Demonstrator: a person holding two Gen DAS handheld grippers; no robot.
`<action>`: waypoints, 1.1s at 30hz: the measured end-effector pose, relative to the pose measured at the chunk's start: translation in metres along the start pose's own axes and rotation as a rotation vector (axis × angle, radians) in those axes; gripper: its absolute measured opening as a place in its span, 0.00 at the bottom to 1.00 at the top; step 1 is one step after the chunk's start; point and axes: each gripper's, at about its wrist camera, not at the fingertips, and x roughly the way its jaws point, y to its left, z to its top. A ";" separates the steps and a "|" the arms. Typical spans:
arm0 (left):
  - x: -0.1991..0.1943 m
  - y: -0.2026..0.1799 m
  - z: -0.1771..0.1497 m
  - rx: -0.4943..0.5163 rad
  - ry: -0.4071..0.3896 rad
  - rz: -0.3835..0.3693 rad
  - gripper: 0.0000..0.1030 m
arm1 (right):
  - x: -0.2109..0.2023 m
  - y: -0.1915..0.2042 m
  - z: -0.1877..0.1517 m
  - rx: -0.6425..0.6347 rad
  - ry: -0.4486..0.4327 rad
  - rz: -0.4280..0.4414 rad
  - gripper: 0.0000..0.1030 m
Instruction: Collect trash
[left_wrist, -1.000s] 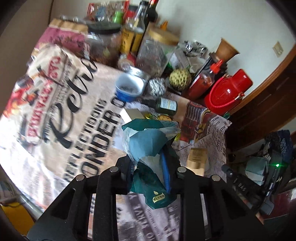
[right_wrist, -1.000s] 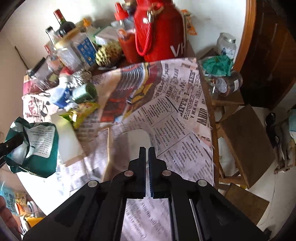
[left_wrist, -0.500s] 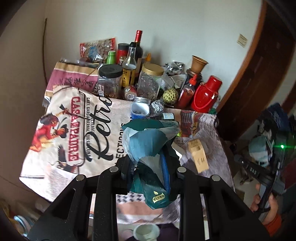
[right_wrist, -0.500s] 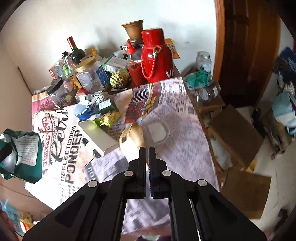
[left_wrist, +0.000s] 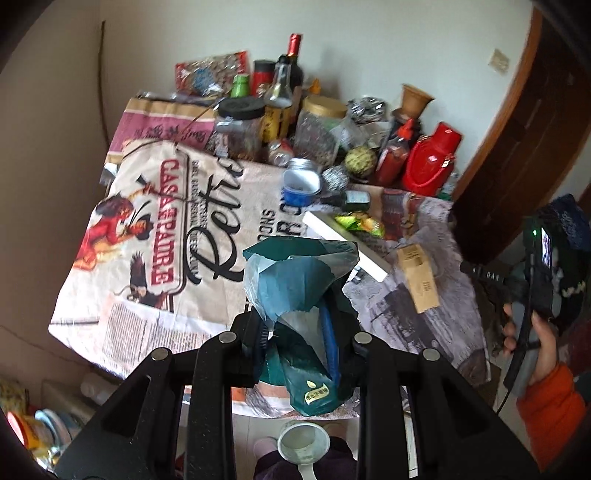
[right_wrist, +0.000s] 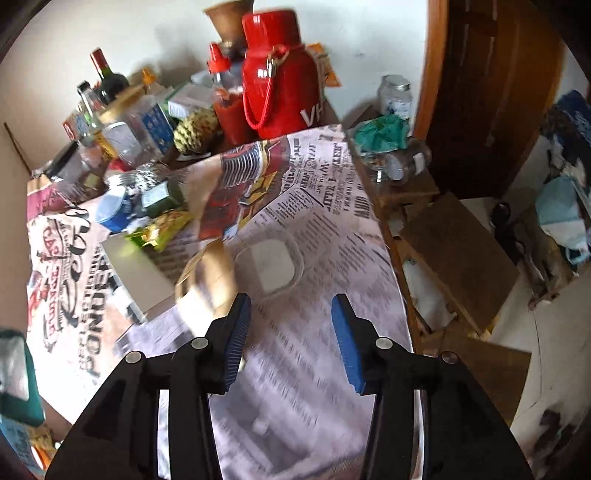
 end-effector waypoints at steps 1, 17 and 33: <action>0.004 0.000 0.000 -0.011 0.006 0.009 0.25 | 0.010 -0.003 0.004 -0.007 0.020 0.008 0.41; 0.049 -0.057 -0.002 -0.164 0.042 0.121 0.25 | 0.063 0.000 0.017 -0.269 0.054 0.113 0.08; 0.007 -0.095 0.002 -0.134 -0.036 0.107 0.25 | -0.017 -0.038 0.032 -0.249 -0.083 0.100 0.02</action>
